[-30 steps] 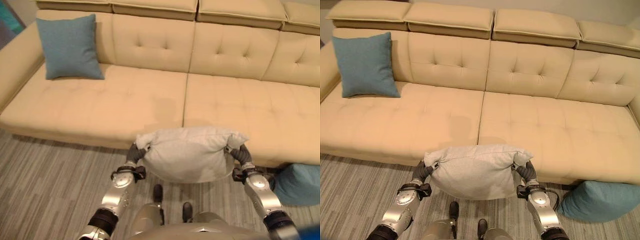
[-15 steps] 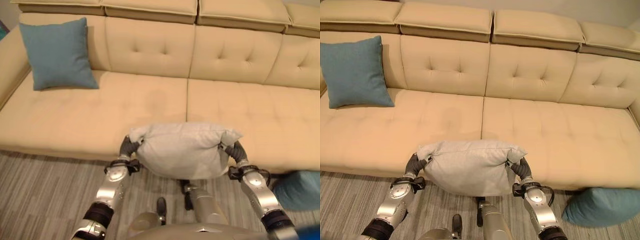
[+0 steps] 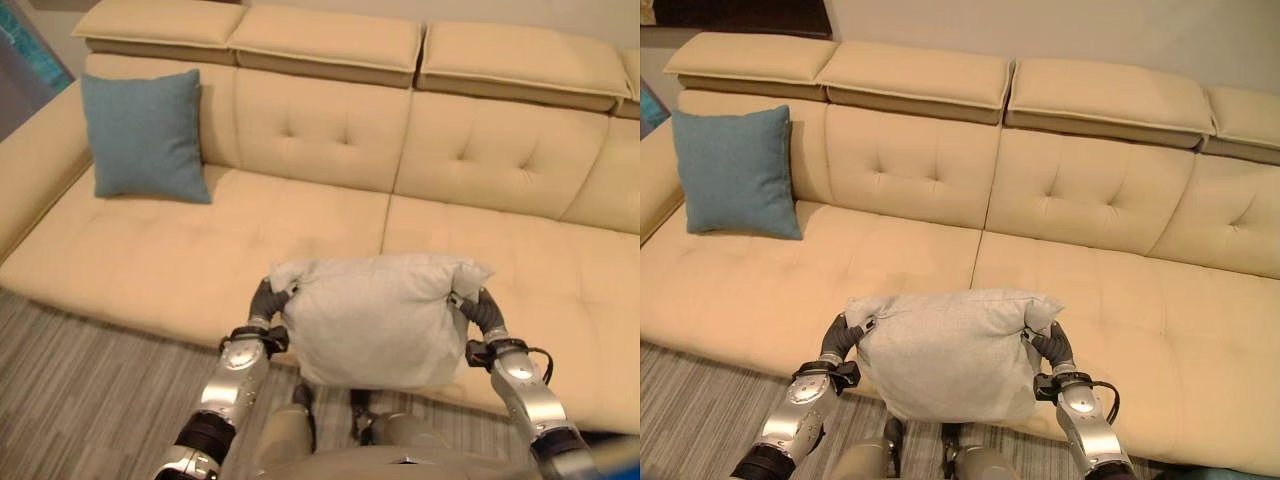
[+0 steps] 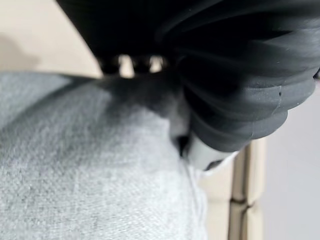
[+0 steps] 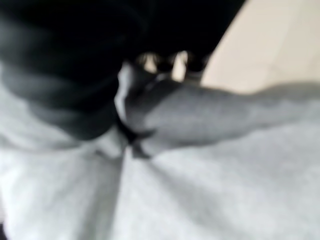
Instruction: Pick up all the scattered cushions and arrange them neatly on the sofa.
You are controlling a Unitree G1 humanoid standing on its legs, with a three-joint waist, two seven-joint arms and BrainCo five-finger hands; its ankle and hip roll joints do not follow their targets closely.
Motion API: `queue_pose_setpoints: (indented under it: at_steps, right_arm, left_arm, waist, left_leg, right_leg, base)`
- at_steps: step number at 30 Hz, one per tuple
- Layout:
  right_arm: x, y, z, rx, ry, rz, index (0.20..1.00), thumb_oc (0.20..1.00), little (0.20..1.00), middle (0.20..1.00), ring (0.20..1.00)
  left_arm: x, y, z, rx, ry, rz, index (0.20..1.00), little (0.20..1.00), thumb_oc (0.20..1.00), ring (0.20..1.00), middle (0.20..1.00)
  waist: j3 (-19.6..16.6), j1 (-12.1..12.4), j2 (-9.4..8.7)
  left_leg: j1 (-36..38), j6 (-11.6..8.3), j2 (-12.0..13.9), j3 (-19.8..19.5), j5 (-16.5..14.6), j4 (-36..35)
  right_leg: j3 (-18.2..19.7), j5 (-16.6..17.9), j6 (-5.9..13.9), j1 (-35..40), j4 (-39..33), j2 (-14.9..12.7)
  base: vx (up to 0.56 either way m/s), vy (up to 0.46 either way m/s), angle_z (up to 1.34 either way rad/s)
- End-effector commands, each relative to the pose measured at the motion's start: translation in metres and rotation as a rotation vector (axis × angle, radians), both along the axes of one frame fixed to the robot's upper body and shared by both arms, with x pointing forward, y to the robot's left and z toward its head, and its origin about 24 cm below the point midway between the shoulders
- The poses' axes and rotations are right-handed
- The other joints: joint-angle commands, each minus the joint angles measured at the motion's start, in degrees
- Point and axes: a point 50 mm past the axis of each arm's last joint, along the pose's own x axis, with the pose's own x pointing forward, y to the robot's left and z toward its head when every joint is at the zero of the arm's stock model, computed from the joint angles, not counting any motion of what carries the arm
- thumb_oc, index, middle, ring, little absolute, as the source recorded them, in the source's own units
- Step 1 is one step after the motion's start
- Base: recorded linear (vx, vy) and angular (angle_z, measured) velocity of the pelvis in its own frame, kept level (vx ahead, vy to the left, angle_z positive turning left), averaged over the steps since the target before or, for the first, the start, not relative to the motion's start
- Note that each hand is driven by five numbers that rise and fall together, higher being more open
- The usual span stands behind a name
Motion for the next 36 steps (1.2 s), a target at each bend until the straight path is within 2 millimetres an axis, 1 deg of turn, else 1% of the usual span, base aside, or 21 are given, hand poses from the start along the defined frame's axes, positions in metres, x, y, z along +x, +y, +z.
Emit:
queue_pose_setpoints:
  at_steps: [1, 4, 5, 7, 8, 9, 11, 12, 13, 15, 16, 17, 19, 22, 27, 29, 30, 31, 33, 35, 36]
  right_arm:
    - [0.024, -0.002, 0.045, 0.000, -0.244, 0.018, 0.200, 0.200, 0.200, 0.200, 0.200]
    - [0.026, -0.001, 0.047, 0.002, -0.253, 0.022, 0.200, 0.200, 0.200, 0.200, 0.200]
    - [0.029, 0.002, 0.050, -0.006, -0.266, 0.033, 0.200, 0.200, 0.200, 0.200, 0.200]
    - [0.031, 0.005, 0.053, -0.011, -0.275, 0.045, 0.200, 0.200, 0.200, 0.200, 0.200]
    - [0.038, 0.012, 0.058, -0.004, -0.296, 0.069, 0.200, 0.200, 0.200, 0.200, 0.200]
    - [0.041, 0.016, 0.060, 0.001, -0.307, 0.079, 0.200, 0.200, 0.200, 0.200, 0.200]
    - [0.042, 0.018, 0.060, 0.009, -0.305, 0.083, 0.200, 0.200, 0.200, 0.200, 0.200]
    - [0.043, 0.019, 0.059, 0.007, -0.303, 0.083, 0.200, 0.200, 0.200, 0.200, 0.200]
    - [0.045, 0.020, 0.060, -0.001, -0.305, 0.085, 0.200, 0.200, 0.200, 0.200, 0.200]
    - [0.046, 0.020, 0.061, -0.006, -0.307, 0.083, 0.200, 0.200, 0.200, 0.200, 0.200]
    - [0.046, 0.017, 0.062, -0.007, -0.310, 0.081, 0.200, 0.200, 0.200, 0.200, 0.200]
    - [0.046, 0.017, 0.062, -0.007, -0.310, 0.081, 0.200, 0.200, 0.200, 0.200, 0.200]
    - [0.045, 0.016, 0.061, -0.009, -0.306, 0.076, 0.200, 0.200, 0.200, 0.200, 0.200]
    - [0.043, 0.014, 0.059, -0.011, -0.299, 0.076, 0.200, 0.200, 0.200, 0.200, 0.200]
    - [0.041, 0.003, 0.065, -0.028, -0.315, 0.047, 0.200, 0.200, 0.200, 0.200, 0.200]
    - [0.048, 0.001, 0.076, -0.041, -0.360, 0.032, 0.200, 0.200, 0.200, 0.200, 0.200]
    - [0.048, 0.001, 0.076, -0.041, -0.360, 0.032, 0.200, 0.200, 0.200, 0.200, 0.200]
    - [0.061, 0.006, 0.097, -0.046, -0.438, 0.041, 0.200, 0.200, 0.200, 0.200, 0.200]
    - [0.067, 0.008, 0.103, -0.045, -0.461, 0.047, 0.200, 0.200, 0.200, 0.200, 0.200]
    - [0.083, 0.018, 0.133, -0.047, -0.567, 0.063, 0.200, 0.200, 0.200, 0.200, 0.200]
    - [0.095, 0.024, 0.155, -0.052, -0.635, 0.072, 0.200, 0.200, 0.200, 0.200, 0.200]
  left_arm:
    - [0.016, -0.016, 0.031, -0.032, -0.178, -0.064, 0.200, 0.200, 0.200, 0.200, 0.200]
    - [0.016, -0.017, 0.034, -0.034, -0.184, -0.076, 0.200, 0.200, 0.200, 0.200, 0.200]
    - [0.017, -0.014, 0.035, -0.022, -0.190, -0.076, 0.200, 0.200, 0.200, 0.200, 0.200]
    - [0.017, -0.012, 0.037, -0.020, -0.196, -0.069, 0.200, 0.200, 0.200, 0.200, 0.200]
    - [0.019, -0.007, 0.042, -0.008, -0.218, -0.055, 0.200, 0.200, 0.200, 0.200, 0.200]
    - [0.021, -0.004, 0.045, 0.001, -0.230, -0.052, 0.200, 0.200, 0.200, 0.200, 0.200]
    - [0.023, -0.002, 0.047, 0.004, -0.237, -0.047, 0.200, 0.200, 0.200, 0.200, 0.200]
    - [0.022, -0.001, 0.046, 0.009, -0.236, -0.040, 0.200, 0.200, 0.200, 0.200, 0.200]
    - [0.023, 0.002, 0.047, 0.004, -0.238, -0.022, 0.200, 0.200, 0.200, 0.200, 0.200]
    - [0.023, 0.003, 0.048, 0.008, -0.242, -0.022, 0.200, 0.200, 0.200, 0.200, 0.200]
    - [0.025, 0.003, 0.050, 0.012, -0.249, -0.024, 0.200, 0.200, 0.200, 0.200, 0.200]
    - [0.025, 0.003, 0.050, 0.012, -0.249, -0.024, 0.200, 0.200, 0.200, 0.200, 0.200]
    - [0.025, 0.004, 0.051, 0.016, -0.255, -0.013, 0.200, 0.200, 0.200, 0.200, 0.200]
    - [0.022, 0.006, 0.049, 0.009, -0.247, -0.002, 0.200, 0.200, 0.200, 0.200, 0.200]
    - [0.022, 0.008, 0.051, 0.004, -0.255, 0.011, 0.200, 0.200, 0.200, 0.200, 0.200]
    - [0.029, 0.009, 0.060, 0.020, -0.287, 0.028, 0.200, 0.200, 0.200, 0.200, 0.200]
    - [0.029, 0.009, 0.060, 0.020, -0.288, 0.028, 0.200, 0.200, 0.200, 0.200, 0.200]
    - [0.041, 0.010, 0.079, 0.045, -0.362, 0.042, 0.200, 0.200, 0.200, 0.200, 0.200]
    - [0.047, 0.009, 0.087, 0.051, -0.390, 0.045, 0.200, 0.200, 0.200, 0.200, 0.200]
    - [0.064, 0.007, 0.116, 0.064, -0.495, 0.063, 0.200, 0.200, 0.200, 0.200, 0.200]
    - [0.077, 0.005, 0.139, 0.077, -0.574, 0.074, 0.200, 0.200, 0.200, 0.200, 0.200]
  waist:
    - [-2.81, 0.15, 1.67]
    - [-2.81, 0.45, 1.46]
    - [-2.84, 0.96, 1.44]
    - [-2.52, 1.32, 1.42]
    - [-1.65, 1.79, 1.37]
    - [-1.19, 1.99, 1.34]
    - [-1.07, 2.05, 1.33]
    - [-1.21, 2.29, 1.46]
    - [-1.58, 3.03, 1.65]
    - [-1.64, 2.90, 1.70]
    - [-1.57, 2.28, 1.14]
    - [-1.56, 2.27, 1.14]
    - [-2.11, 2.63, 0.30]
    - [-2.76, 2.45, 0.13]
    - [-3.17, 2.11, 0.57]
    - [-3.02, 2.07, 1.04]
    - [-3.00, 2.05, 1.04]
    - [-2.28, 2.17, 1.36]
    - [-2.02, 2.13, 1.45]
    - [-1.17, 2.36, 1.71]
    - [-0.58, 2.40, 1.89]
  left_leg:
    - [2.07, 0.29, -0.85, 0.26, 3.47, 1.50]
    - [2.45, 0.84, -1.29, 0.87, 2.88, 1.68]
    - [3.11, 1.94, -1.55, 1.74, 2.09, 1.25]
    - [3.37, 2.34, -1.51, 2.55, 1.89, 1.10]
    - [3.53, 3.10, -1.51, 4.16, 1.22, 1.21]
    - [3.48, 3.31, -1.39, 4.65, 1.04, 1.45]
    - [3.38, 3.55, -1.55, 4.45, 0.68, 1.51]
    - [3.54, 3.64, -1.42, 4.55, 0.29, 1.54]
    - [3.58, 3.30, -0.67, 5.31, -0.51, 1.73]
    - [3.64, 3.20, -0.58, 5.18, -0.83, 1.91]
    - [3.79, 2.97, -1.04, 4.88, -1.44, 2.51]
    - [3.80, 2.97, -1.04, 4.88, -1.45, 2.51]
    - [4.02, 2.38, -0.88, 5.56, -2.04, 2.71]
    - [4.55, 2.05, -0.59, 5.38, -1.55, 1.76]
    - [5.00, 1.28, -0.11, 4.42, -0.68, -0.19]
    - [4.75, 0.96, 0.24, 3.85, -0.08, -1.25]
    - [4.76, 0.96, 0.24, 3.82, -0.06, -1.28]
    - [3.99, 0.78, 0.48, 3.41, 0.51, -1.74]
    - [3.47, 0.73, 0.54, 3.32, 0.72, -1.88]
    - [2.03, 0.63, 0.73, 2.89, 1.35, -2.22]
    - [0.83, 0.60, 0.91, 2.60, 1.90, -2.52]
  right_leg:
    - [0.82, -5.03, 6.80, 0.07, 4.73, -3.82]
    - [1.47, -5.56, 7.06, -0.25, 5.97, -4.50]
    - [1.88, -6.09, 7.71, -0.90, 8.49, -5.16]
    - [2.28, -6.25, 8.20, -1.87, 10.55, -5.35]
    - [2.28, -5.92, 9.50, -4.65, 13.78, -6.03]
    - [2.70, -5.75, 9.95, -6.08, 15.44, -6.14]
    - [3.85, -5.78, 10.03, -6.59, 15.72, -6.62]
    - [3.03, -5.16, 10.08, -6.30, 14.58, -8.19]
    - [-0.01, -3.32, 10.51, -6.01, 12.17, -11.34]
    - [-0.28, -2.34, 10.74, -6.03, 10.92, -12.06]
    - [0.99, -0.61, 11.35, -6.00, 8.47, -12.87]
    - [0.98, -0.61, 11.35, -5.99, 8.47, -12.87]
    - [-1.44, 1.03, 12.43, -4.58, 4.95, -14.46]
    - [-0.95, 1.02, 12.46, -3.94, 3.88, -13.81]
    - [-2.60, -0.04, 11.99, -2.86, 2.61, -13.19]
    - [-3.31, -0.44, 11.67, -2.88, 1.93, -12.80]
    - [-3.33, -0.44, 11.67, -2.87, 1.93, -12.80]
    - [-3.52, -0.50, 11.50, -3.56, 1.80, -12.50]
    - [-3.55, -0.50, 11.44, -4.05, 1.79, -12.42]
    - [-3.39, -0.39, 11.22, -5.87, 2.16, -12.16]
    - [-3.27, -0.31, 11.06, -7.56, 2.64, -12.06]
  base:
    - [0.09, 0.171, -0.48]
    - [0.06, 0.153, -0.27]
    - [0.07, 0.267, -0.28]
    - [-0.01, 0.189, -0.46]
    - [-0.08, 0.162, -0.71]
    - [-0.08, 0.210, -0.94]
    - [0.00, 0.072, -0.63]
    - [0.03, -0.031, -0.09]
    - [0.04, -0.047, -0.21]
    - [0.04, -0.041, -0.35]
    - [0.05, -0.012, -0.22]
    - [0.06, -0.029, 0.00]
    - [0.05, -0.067, 0.19]
    - [0.08, -0.072, -0.01]
    - [0.07, -0.086, 0.06]
    - [0.03, -0.058, 0.13]
    - [-0.02, -0.059, 0.15]
    - [-0.05, -0.045, 0.16]
    - [-0.05, -0.031, 0.11]
    - [-0.08, -0.024, 0.04]
    - [-0.10, -0.017, 0.03]
